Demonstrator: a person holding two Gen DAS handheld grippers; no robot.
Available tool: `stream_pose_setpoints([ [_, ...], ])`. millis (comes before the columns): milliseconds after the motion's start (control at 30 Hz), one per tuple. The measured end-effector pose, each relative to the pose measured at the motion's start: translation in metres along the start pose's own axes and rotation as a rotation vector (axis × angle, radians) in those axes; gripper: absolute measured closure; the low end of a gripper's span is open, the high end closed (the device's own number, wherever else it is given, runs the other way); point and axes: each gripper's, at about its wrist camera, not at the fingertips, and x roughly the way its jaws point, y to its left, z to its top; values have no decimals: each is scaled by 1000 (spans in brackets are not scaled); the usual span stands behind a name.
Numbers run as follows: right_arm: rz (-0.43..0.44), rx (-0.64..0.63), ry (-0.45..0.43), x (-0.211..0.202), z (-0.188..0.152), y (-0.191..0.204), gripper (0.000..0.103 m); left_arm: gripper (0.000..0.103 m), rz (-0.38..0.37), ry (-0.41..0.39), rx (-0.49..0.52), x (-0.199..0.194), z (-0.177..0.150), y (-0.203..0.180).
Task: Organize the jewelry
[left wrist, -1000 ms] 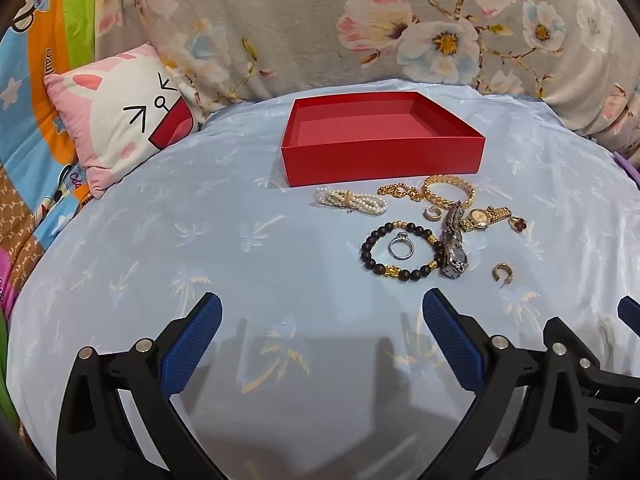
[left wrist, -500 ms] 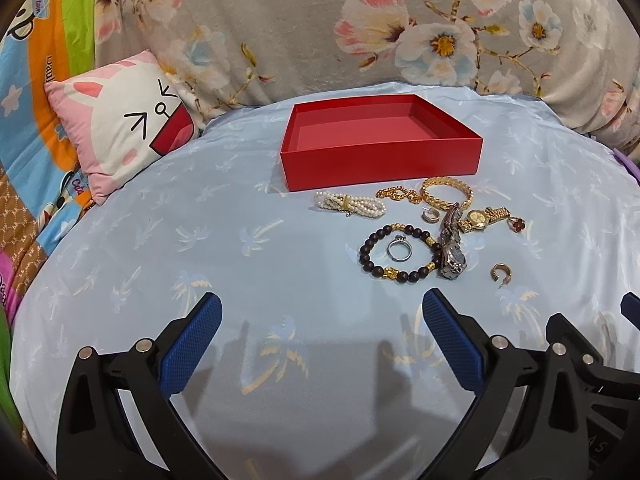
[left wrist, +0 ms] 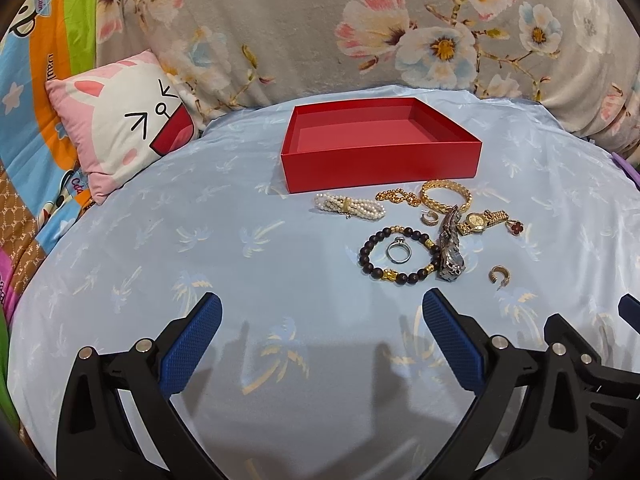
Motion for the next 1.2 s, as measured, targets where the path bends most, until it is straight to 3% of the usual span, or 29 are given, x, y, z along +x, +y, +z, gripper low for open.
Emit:
stream_pose_setpoints([
  [1200,-16,-16,6,2,1,5,5,6,-15,-3,-32,0,2,2],
])
